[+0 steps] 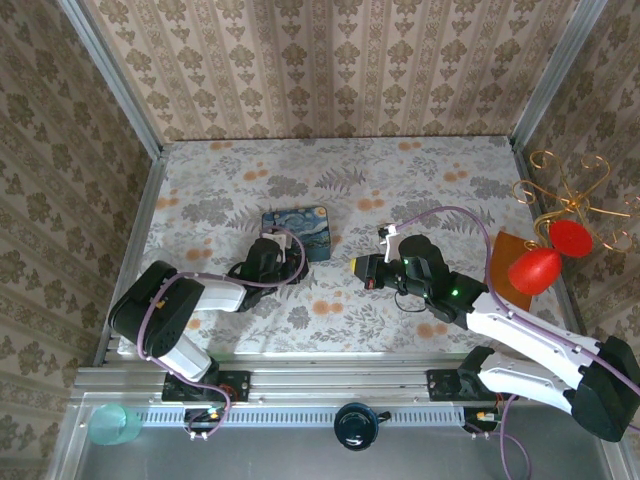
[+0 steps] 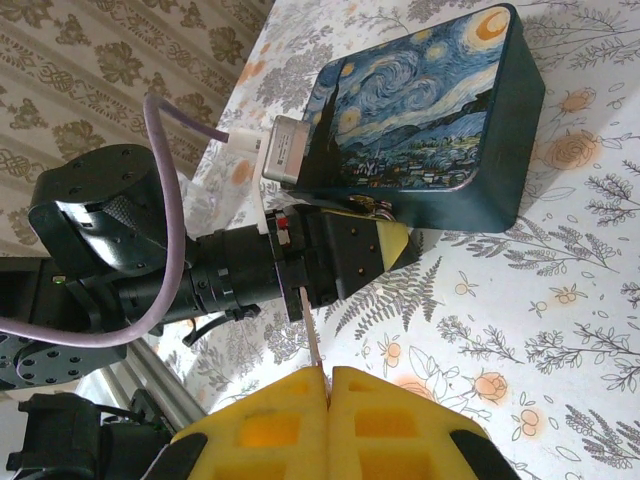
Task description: Unlock a padlock with a key
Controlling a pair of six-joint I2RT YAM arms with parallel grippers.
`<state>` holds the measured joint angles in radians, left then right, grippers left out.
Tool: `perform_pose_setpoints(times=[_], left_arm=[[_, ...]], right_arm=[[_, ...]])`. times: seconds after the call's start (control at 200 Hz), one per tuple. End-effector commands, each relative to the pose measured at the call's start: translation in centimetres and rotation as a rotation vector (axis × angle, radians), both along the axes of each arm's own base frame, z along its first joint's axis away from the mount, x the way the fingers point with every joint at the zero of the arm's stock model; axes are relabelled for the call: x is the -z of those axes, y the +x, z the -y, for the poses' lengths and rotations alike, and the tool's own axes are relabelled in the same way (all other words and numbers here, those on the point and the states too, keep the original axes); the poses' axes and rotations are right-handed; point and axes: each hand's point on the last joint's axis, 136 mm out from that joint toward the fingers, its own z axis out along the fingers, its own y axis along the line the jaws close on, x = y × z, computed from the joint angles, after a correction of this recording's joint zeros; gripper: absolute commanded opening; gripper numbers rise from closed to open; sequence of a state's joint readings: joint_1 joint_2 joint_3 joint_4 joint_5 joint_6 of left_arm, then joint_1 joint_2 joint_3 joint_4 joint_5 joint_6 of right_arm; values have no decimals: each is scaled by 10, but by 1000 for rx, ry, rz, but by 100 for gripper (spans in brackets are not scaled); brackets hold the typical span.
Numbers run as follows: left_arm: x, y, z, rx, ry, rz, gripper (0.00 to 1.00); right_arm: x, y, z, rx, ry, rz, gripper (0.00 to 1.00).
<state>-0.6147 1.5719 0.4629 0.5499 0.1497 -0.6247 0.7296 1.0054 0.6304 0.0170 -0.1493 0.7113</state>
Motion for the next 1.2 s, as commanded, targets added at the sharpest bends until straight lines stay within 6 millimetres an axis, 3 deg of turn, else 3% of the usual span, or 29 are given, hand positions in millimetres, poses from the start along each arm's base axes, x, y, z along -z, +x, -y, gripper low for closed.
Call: perform_pose_setpoints(times=[0.0, 0.09, 0.275, 0.48, 0.76, 0.86, 0.985, 1.195], left_arm=[[-4, 1, -1, -23, -22, 21, 26], [-4, 0, -1, -30, -25, 19, 22], [-4, -1, 3, -24, -29, 12, 21], [4, 1, 5, -27, -4, -10, 29], [6, 3, 9, -22, -5, -19, 19], [1, 0, 14, -3, -20, -35, 12], [-8, -7, 16, 14, -16, -77, 7], [-32, -21, 24, 72, -154, -127, 3]], right_arm=[[3, -1, -3, -4, 12, -9, 0], [4, -1, -3, -1, 8, -13, 0], [7, 0, -4, 3, 12, -21, 0], [10, 0, -4, 2, 13, -25, 0], [21, -1, -4, 4, 16, -46, 0], [27, -1, -4, 6, 4, -71, 0], [49, -5, -5, -27, -31, -169, 0], [70, -13, -32, -130, 73, -273, 0]])
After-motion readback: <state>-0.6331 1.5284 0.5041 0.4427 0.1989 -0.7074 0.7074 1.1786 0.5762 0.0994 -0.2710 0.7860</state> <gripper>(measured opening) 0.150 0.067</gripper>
